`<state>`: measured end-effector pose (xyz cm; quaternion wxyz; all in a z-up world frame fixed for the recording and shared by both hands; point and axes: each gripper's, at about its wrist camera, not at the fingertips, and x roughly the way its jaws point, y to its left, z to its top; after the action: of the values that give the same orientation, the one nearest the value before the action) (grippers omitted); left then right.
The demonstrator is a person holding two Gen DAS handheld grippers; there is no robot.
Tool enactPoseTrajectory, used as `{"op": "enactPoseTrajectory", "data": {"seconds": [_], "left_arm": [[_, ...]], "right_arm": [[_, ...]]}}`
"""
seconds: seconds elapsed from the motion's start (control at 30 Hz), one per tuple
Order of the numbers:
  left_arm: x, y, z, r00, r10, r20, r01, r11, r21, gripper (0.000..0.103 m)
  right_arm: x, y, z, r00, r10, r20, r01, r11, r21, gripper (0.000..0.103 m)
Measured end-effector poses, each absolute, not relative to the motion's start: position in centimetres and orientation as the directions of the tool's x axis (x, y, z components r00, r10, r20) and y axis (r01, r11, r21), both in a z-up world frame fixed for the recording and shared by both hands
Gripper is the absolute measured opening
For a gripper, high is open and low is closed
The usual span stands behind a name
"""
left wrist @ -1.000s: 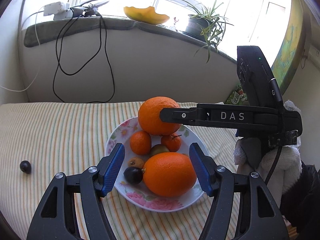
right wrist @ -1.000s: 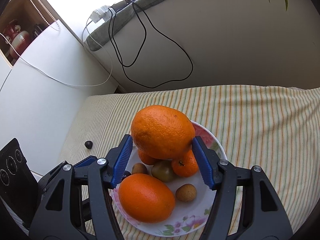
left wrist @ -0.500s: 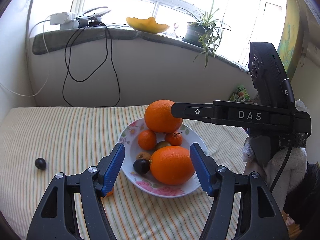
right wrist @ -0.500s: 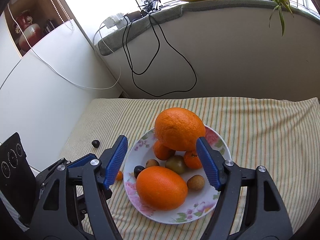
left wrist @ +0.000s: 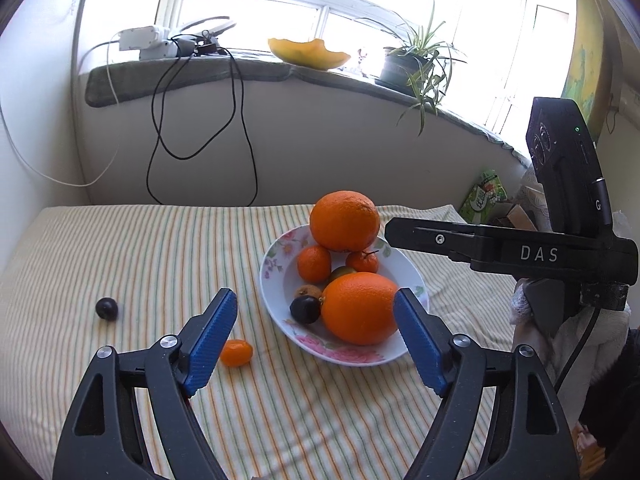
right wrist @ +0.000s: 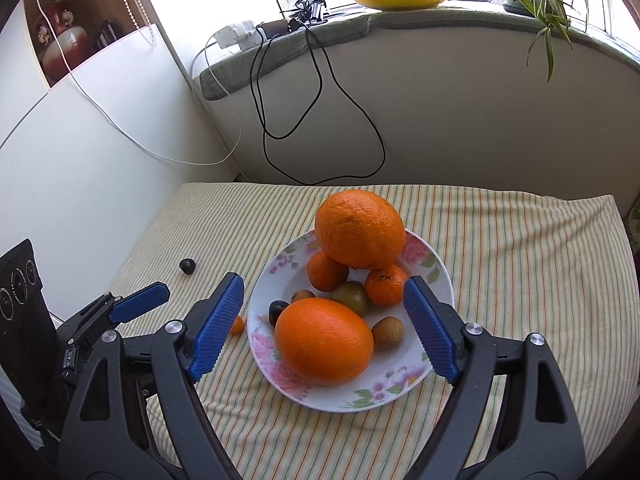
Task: Organize fruits
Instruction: 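Move the right gripper toward the small tangerine while the left approaches the dark plum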
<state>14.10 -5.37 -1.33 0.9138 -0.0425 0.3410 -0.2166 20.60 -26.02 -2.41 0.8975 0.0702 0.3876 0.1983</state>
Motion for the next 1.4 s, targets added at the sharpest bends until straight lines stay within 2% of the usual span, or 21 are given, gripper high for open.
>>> {"op": "enactPoseTrajectory", "data": {"seconds": [0.13, 0.27, 0.73, 0.93, 1.1, 1.4], "left_arm": [[13.5, -4.2, -1.5, 0.683, -0.403, -0.610, 0.346, 0.913, -0.216, 0.080], [13.2, -2.6, -1.9, 0.689, -0.384, -0.614, 0.316, 0.922, -0.222, 0.080], [12.1, 4.6, -3.6, 0.707, -0.340, -0.621, 0.218, 0.939, -0.266, 0.080], [12.1, 7.9, -4.5, 0.712, -0.316, -0.626, 0.166, 0.943, -0.287, 0.078], [12.4, 9.5, -5.4, 0.709, -0.319, -0.629, 0.148, 0.940, -0.308, 0.077], [13.4, 10.8, -7.0, 0.688, -0.355, -0.633, 0.145, 0.922, -0.359, 0.066]], "right_arm": [[19.0, -25.1, -1.9, 0.659, 0.382, -0.648, -0.329, 0.921, 0.208, 0.085], [17.3, -23.8, -1.7, 0.670, 0.393, -0.630, -0.376, 0.911, 0.168, 0.092], [13.2, -17.0, -1.6, 0.670, 0.424, -0.609, -0.472, 0.877, 0.092, 0.092], [13.3, -14.1, -3.4, 0.606, 0.466, -0.645, -0.507, 0.851, 0.138, 0.080], [13.1, -12.8, -5.9, 0.557, 0.473, -0.683, -0.500, 0.847, 0.179, 0.066], [13.8, -12.1, -9.3, 0.524, 0.426, -0.738, -0.447, 0.875, 0.188, 0.048]]}}
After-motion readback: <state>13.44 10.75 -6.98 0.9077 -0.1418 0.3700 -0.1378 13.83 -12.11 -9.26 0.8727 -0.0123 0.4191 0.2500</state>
